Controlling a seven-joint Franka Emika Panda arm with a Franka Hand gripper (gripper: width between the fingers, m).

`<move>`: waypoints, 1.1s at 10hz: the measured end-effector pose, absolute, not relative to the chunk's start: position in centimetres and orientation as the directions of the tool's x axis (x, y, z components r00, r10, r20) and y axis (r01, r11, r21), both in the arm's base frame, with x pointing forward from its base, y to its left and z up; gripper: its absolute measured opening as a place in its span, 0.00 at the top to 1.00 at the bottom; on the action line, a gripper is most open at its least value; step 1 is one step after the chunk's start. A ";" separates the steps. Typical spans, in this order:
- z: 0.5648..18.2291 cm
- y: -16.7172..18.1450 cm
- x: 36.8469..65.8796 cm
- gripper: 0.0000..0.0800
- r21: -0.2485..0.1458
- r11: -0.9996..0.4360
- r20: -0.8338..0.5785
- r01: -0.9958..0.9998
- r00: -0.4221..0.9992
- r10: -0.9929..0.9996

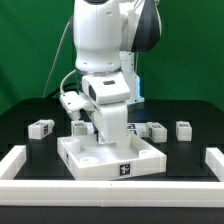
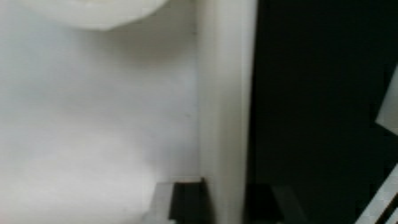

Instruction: Assemble one leg

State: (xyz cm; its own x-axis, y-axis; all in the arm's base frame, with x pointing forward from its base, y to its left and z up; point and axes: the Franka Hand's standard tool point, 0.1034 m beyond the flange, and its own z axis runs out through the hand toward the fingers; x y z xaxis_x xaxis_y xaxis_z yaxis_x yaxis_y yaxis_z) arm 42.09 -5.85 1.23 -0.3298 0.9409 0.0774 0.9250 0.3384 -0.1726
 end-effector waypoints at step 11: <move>1.2 3.7 46.9 0.91 -0.111 0.131 0.067 0.985 -0.124 0.990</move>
Offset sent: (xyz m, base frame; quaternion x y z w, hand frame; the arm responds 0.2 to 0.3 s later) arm 0.0000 0.0510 -0.0036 -0.0217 0.0157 0.1018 0.9944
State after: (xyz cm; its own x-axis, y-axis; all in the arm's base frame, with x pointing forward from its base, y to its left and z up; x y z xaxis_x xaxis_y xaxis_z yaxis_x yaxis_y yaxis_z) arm 46.85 3.68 1.22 -0.1238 0.9901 0.0667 0.9851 0.1307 -0.1115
